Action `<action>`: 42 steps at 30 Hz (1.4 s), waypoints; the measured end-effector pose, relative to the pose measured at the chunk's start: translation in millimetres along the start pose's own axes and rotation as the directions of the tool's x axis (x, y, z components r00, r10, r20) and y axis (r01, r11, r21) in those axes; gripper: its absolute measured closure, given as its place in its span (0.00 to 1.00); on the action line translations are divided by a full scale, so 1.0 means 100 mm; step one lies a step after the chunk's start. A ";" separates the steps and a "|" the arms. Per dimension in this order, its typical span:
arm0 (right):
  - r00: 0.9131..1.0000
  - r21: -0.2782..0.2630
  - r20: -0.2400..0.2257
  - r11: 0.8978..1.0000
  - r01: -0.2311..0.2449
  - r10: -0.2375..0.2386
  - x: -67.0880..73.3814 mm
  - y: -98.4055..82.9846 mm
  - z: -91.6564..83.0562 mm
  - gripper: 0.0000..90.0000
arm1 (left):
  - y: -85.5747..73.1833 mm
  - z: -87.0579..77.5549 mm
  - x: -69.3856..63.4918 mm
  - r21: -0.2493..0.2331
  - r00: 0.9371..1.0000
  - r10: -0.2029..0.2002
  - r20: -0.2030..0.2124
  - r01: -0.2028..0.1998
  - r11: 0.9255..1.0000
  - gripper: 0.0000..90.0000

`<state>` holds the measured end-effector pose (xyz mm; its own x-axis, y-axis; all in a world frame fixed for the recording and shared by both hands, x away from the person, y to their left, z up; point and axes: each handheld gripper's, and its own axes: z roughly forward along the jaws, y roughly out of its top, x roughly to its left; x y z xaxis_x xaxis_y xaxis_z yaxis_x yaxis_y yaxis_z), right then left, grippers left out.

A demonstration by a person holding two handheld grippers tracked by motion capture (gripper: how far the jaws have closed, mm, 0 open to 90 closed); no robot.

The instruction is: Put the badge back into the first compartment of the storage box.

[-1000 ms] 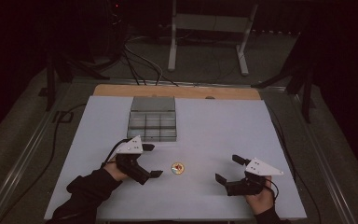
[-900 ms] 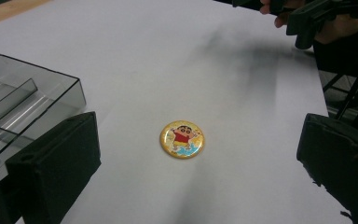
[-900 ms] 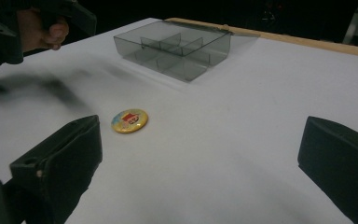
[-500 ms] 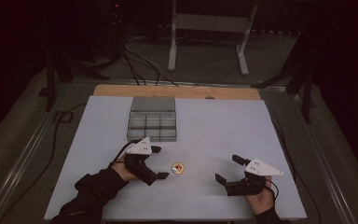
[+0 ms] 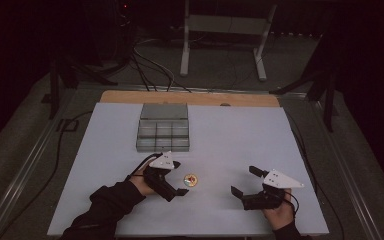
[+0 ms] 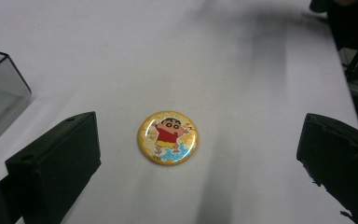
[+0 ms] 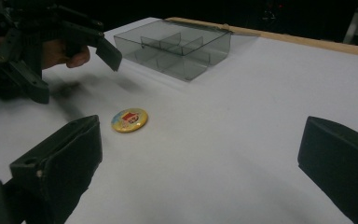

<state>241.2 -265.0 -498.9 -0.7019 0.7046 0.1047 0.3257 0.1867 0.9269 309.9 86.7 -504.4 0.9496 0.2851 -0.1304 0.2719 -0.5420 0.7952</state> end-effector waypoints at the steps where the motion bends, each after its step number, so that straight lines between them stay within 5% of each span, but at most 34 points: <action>1: 1.000 -0.002 0.000 1.000 -0.001 0.001 0.00 0.00 0.00 0.00 | 0.00 0.02 0.00 0.006 1.000 -0.001 0.000 0.001 1.000 0.00; 22: 1.000 -0.004 -0.004 1.000 -0.003 0.003 -0.01 0.00 0.00 0.00 | 0.04 0.28 -0.01 0.056 0.999 0.032 -0.031 -0.031 0.998 0.00; 25: 1.000 -0.004 -0.003 1.000 -0.002 0.002 -0.01 0.00 0.00 0.00 | 0.05 0.30 0.00 0.083 1.000 -0.007 -0.010 0.008 0.997 0.00; 31: 1.000 -0.002 -0.004 1.000 -0.003 0.003 -0.01 0.00 0.00 0.00 | 0.06 0.30 0.03 0.086 0.999 -0.018 -0.049 0.023 0.996 0.02; 42: 1.000 -0.002 -0.007 1.000 -0.007 0.007 -0.01 0.00 0.00 0.00 | 0.06 0.36 0.01 0.143 0.999 0.023 -0.048 -0.016 0.990 0.11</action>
<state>241.6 -265.6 -499.1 -0.7042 0.7008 0.1139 0.3293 0.1802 0.9269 317.8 54.8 -521.3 0.9471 0.3099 -0.0836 0.2762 -0.6541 0.7042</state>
